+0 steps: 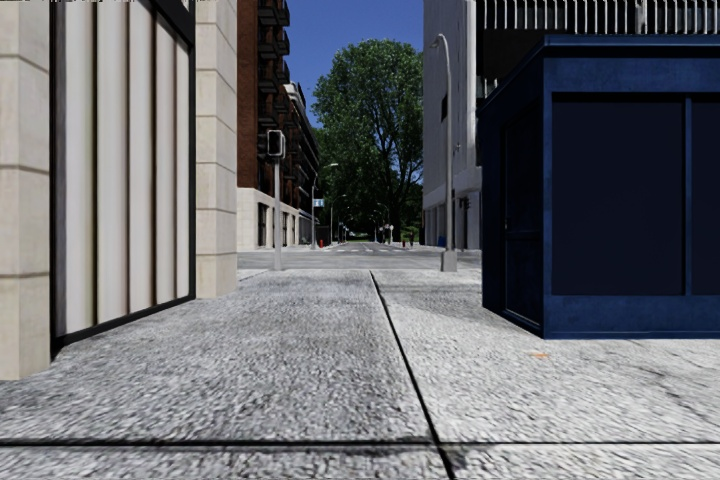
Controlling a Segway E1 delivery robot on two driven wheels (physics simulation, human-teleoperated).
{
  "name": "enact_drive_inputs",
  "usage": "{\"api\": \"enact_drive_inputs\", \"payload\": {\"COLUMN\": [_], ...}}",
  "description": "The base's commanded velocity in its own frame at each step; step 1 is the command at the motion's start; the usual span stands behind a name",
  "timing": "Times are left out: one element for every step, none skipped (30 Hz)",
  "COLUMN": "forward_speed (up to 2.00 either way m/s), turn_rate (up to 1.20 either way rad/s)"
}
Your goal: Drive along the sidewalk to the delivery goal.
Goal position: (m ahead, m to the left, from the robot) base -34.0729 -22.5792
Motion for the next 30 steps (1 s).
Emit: {"api": "enact_drive_inputs", "payload": {"forward_speed": [2.0, 2.0, 2.0, 2.0, 2.0, 2.0, 2.0, 2.0, 2.0, 2.0, 2.0, 2.0, 2.0, 2.0, 2.0, 2.0, 2.0, 2.0, 2.0, 2.0, 2.0, 2.0, 2.0, 2.0, 2.0, 2.0, 2.0, 2.0, 2.0, 2.0], "turn_rate": [0.0, 0.0, 0.0, 0.0, 0.0, 0.0, 0.0, 0.0, 0.0, 0.0, 0.0, 0.0, 0.0, 0.0, 0.0, 0.0, 0.0, 0.0, 0.0, 0.0, 0.0, 0.0, 0.0, 0.0, 0.0, 0.0, 0.0, 0.0, 0.0, 0.0]}}
